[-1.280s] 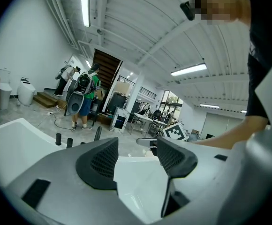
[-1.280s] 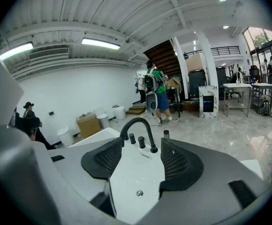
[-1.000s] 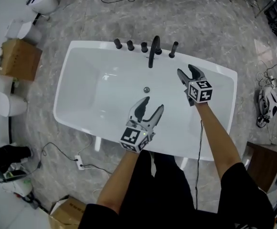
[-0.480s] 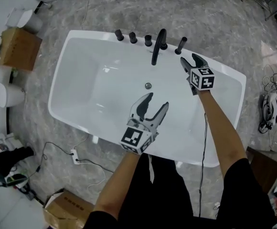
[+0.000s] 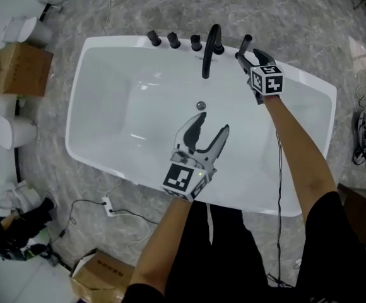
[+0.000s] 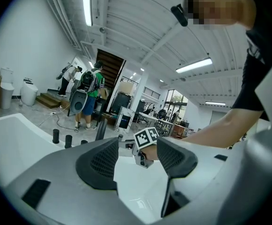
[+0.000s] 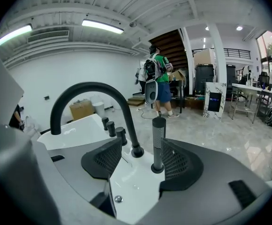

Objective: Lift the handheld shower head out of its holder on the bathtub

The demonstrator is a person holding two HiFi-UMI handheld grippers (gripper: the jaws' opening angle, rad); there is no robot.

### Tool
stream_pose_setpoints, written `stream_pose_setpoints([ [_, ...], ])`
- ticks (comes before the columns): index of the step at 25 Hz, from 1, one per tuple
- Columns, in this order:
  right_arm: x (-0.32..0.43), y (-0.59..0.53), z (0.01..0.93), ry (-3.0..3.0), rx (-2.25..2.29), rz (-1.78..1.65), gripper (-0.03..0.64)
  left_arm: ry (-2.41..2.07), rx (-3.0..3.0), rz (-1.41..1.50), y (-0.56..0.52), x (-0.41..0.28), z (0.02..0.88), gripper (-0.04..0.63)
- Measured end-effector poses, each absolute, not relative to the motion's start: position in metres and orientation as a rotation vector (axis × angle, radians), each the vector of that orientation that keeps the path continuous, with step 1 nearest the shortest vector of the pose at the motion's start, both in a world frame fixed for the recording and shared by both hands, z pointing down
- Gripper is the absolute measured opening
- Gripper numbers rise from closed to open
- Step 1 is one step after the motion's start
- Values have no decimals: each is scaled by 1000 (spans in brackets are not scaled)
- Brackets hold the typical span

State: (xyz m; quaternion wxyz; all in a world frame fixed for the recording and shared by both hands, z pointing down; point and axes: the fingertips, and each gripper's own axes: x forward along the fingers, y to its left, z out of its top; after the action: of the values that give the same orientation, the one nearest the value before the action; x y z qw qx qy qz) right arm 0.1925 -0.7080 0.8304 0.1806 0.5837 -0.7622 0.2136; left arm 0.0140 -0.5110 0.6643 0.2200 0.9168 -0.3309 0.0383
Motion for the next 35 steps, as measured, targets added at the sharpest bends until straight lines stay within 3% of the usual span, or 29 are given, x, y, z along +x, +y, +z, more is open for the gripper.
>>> stream_pose_setpoints([
  [22,210,-758,875,-2051,1696,560,220,-861,2502,99,-509,11,697,238],
  [24,211,-759,880,-2033,1680,550,186,-863,2499,108,-507,10,700,238],
  [26,214,-759,883,-2011,1672,543,107,-864,2504,106,-506,8,702,238],
  [35,215,-759,886,-2005,1626,540,110,-839,2486,137,-502,7,708,238],
])
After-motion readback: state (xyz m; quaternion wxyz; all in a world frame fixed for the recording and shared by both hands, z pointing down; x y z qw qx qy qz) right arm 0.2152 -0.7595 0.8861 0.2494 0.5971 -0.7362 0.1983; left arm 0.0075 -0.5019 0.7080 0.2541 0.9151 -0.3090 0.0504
